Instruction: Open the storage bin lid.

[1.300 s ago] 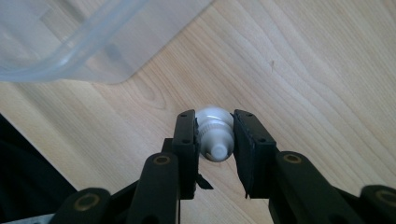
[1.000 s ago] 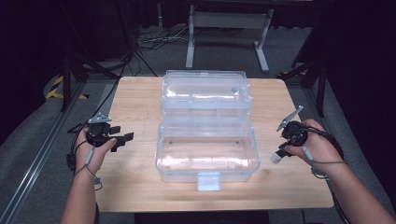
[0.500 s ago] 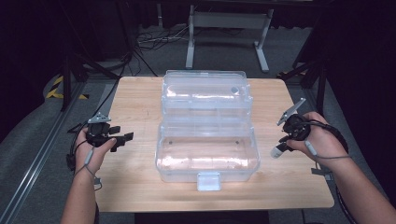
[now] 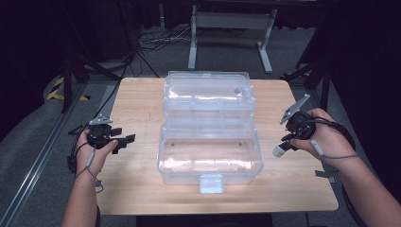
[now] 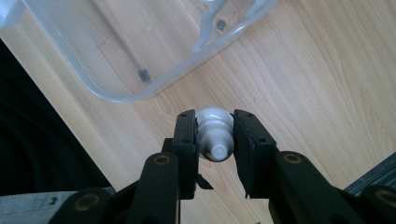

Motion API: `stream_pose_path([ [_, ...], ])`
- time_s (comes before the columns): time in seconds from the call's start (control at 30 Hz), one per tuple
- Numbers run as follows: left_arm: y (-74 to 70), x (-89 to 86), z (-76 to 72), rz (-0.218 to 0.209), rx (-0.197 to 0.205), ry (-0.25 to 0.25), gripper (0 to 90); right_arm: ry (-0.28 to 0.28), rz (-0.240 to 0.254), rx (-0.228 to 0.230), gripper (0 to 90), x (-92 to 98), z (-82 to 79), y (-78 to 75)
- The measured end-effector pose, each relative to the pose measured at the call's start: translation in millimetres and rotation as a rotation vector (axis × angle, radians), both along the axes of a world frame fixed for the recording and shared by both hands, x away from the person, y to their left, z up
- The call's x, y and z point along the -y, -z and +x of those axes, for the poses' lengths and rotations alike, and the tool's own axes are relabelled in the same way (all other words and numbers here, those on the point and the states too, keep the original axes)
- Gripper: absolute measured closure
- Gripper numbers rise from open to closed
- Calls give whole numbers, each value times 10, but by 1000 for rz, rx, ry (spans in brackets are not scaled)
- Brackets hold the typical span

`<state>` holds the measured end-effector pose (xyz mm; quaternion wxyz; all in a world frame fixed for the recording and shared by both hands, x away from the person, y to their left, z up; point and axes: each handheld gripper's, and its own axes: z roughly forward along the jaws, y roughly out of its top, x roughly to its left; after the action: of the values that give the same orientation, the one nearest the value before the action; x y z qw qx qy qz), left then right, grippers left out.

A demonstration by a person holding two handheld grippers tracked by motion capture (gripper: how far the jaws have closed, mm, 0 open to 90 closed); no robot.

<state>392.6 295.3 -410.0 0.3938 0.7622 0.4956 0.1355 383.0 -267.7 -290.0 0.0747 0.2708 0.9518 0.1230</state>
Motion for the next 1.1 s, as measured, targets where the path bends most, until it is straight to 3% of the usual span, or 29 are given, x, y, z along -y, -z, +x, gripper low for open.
stream_pose_path([
  [0.7, 8, -4, 3, 4, -3, 3, 319, -137, -11, 22, 716, -354, -52, -168],
  [1.1, 6, -7, 3, 1, -2, -2, 314, -199, -23, 10, 716, -579, -58, -190],
])
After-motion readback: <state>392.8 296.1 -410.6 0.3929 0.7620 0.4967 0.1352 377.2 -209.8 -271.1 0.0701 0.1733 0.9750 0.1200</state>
